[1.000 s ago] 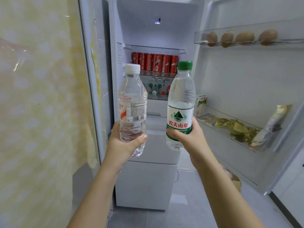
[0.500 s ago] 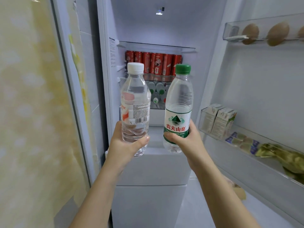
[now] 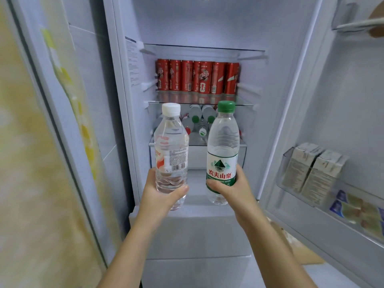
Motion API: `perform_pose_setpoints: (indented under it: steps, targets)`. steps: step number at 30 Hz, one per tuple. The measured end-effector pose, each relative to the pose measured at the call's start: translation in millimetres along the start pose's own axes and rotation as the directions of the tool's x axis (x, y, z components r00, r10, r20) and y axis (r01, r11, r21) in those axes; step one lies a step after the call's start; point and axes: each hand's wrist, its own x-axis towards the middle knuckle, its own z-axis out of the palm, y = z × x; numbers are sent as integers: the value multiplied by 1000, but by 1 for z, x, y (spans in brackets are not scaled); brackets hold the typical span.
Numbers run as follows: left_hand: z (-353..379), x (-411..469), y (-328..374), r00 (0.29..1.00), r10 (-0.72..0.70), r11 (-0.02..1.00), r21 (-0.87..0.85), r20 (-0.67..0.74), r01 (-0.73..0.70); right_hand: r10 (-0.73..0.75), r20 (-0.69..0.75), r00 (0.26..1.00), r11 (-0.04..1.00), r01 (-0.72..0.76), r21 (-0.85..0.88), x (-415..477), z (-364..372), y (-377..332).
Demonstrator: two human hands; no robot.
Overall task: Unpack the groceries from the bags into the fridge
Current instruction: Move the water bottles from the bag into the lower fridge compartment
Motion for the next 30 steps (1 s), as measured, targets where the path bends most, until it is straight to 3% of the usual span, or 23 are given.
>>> perform_pose_setpoints:
  steps: [14, 19, 30]
  targets:
    - [50, 126, -86, 991, -99, 995, 3, -91, 99, 58, 54, 997, 996, -54, -71, 167, -1, 93]
    - [53, 144, -116, 976, -162, 985, 34, -146, 168, 104, 66, 992, 994, -101, -44, 188, 8, 132]
    - [42, 173, -161, 967, -240, 964, 94, -86, 248, 166, -53, 985, 980, -171, -105, 208, 29, 182]
